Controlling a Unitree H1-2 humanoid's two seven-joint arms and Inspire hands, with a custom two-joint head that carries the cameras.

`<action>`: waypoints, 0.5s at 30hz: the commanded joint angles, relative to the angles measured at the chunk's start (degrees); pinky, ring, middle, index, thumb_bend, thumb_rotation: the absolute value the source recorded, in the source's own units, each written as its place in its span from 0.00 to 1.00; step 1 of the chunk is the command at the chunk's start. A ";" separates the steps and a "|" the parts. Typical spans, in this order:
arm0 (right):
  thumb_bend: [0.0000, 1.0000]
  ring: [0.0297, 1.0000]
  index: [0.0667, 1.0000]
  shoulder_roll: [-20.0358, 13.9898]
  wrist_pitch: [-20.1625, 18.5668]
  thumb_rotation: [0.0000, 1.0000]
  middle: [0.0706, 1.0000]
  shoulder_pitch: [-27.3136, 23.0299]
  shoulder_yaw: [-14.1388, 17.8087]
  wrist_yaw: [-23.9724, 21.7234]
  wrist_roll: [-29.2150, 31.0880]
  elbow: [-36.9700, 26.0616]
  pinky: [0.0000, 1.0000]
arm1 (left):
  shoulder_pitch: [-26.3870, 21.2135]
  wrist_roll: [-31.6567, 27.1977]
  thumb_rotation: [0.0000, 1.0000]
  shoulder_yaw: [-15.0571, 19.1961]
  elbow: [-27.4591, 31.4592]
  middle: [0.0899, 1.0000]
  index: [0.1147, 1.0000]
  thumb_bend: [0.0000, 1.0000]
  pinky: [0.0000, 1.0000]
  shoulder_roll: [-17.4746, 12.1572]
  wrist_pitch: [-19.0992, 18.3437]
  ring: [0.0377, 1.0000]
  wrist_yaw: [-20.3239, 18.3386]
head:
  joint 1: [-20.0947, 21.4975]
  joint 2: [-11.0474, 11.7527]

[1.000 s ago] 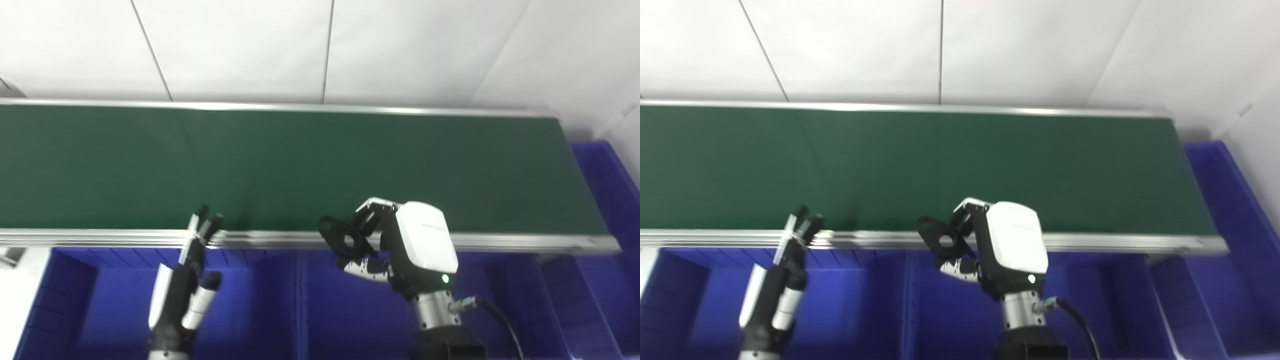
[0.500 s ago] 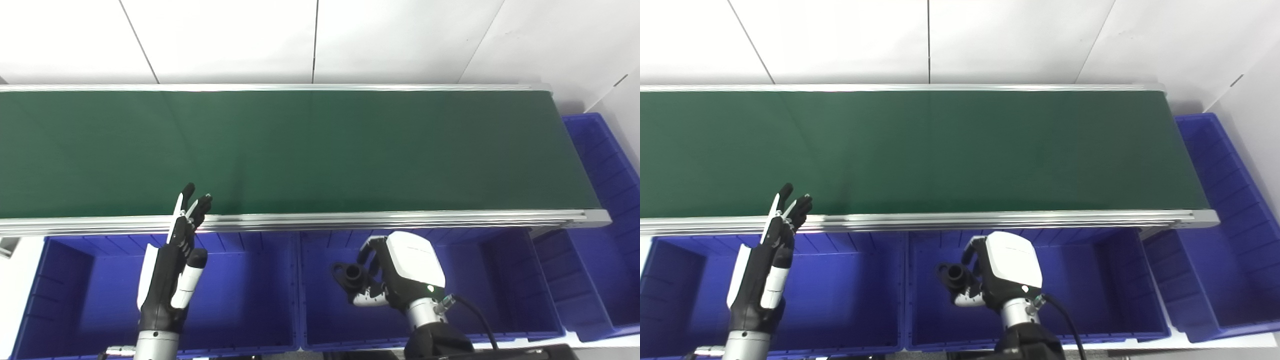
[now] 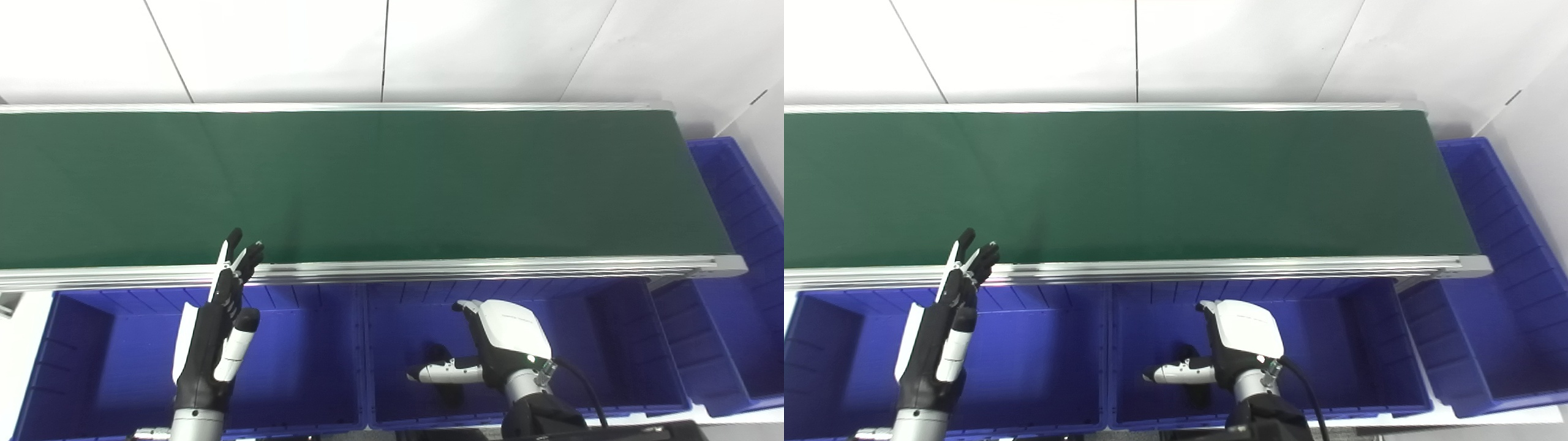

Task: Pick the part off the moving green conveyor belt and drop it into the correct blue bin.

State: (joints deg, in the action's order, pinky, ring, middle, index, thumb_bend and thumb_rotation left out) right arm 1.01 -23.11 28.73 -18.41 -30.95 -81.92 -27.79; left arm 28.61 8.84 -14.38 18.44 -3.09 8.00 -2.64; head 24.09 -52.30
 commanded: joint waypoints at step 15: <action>0.70 0.71 0.74 17.47 37.64 0.76 0.74 22.55 1.79 28.96 78.21 4.93 0.69 | 2.59 0.54 0.90 -0.07 -3.63 0.92 1.00 0.68 0.90 -0.94 6.77 0.90 0.16 | -8.06 7.00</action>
State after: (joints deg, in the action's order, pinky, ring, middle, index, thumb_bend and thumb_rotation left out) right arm 7.74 -14.52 43.32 -12.67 -11.33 -28.43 -29.19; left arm 29.73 9.43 -14.63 12.14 -3.25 10.44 -2.57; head 16.70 -46.32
